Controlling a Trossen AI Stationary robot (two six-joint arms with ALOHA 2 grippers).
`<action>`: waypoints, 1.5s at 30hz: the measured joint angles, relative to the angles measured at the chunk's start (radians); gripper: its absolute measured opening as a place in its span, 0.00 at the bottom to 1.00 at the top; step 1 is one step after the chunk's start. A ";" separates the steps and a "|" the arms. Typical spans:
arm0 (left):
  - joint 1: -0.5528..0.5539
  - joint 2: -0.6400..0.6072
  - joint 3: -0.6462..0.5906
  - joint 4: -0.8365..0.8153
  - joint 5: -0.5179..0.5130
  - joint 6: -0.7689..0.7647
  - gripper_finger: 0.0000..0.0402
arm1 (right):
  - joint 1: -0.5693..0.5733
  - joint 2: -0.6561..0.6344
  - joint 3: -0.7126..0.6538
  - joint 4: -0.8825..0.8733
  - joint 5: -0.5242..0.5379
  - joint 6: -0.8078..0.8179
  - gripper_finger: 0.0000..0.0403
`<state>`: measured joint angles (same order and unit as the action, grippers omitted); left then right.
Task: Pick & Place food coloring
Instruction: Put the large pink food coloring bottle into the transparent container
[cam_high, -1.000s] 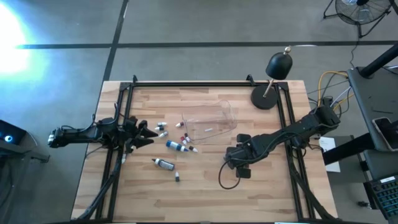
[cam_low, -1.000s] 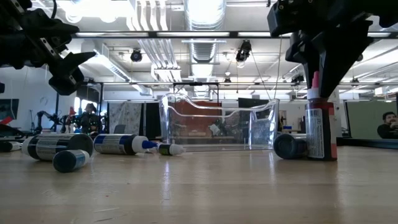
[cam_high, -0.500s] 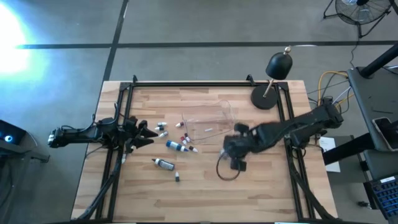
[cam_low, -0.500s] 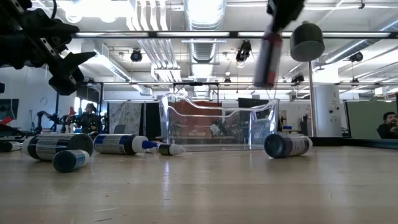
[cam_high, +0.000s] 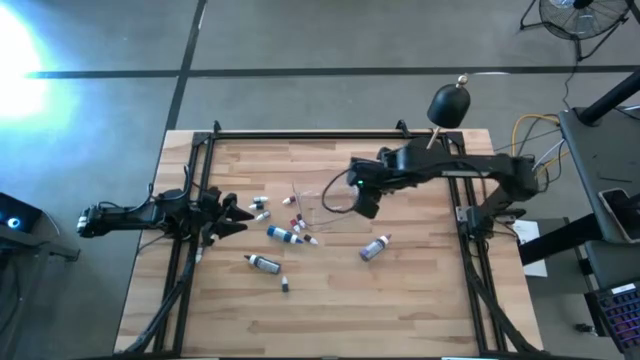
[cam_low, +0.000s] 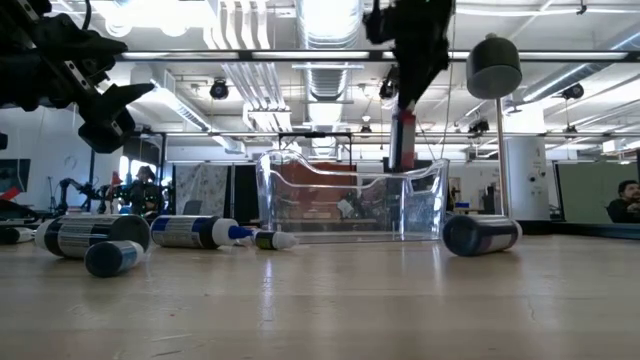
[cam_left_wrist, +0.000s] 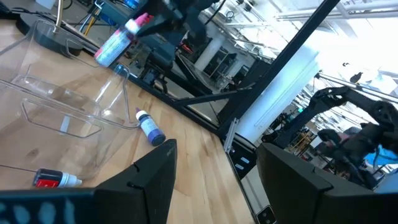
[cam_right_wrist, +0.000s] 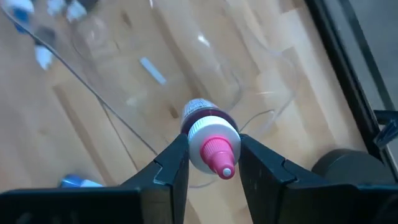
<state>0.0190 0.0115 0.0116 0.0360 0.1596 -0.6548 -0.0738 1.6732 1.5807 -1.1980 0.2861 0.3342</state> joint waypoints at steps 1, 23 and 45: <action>0.000 0.002 0.000 0.000 0.000 0.000 0.49 | 0.000 0.017 -0.001 -0.002 0.000 -0.016 0.26; 0.000 0.006 0.000 0.000 0.000 0.000 0.49 | 0.002 0.036 -0.256 0.139 -0.093 -0.014 0.40; 0.000 0.006 0.000 0.000 0.000 0.000 0.49 | -0.046 0.126 -0.137 0.216 -0.202 -0.133 0.48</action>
<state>0.0192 0.0177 0.0116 0.0364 0.1596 -0.6548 -0.1194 1.7996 1.4439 -0.9822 0.0838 0.2012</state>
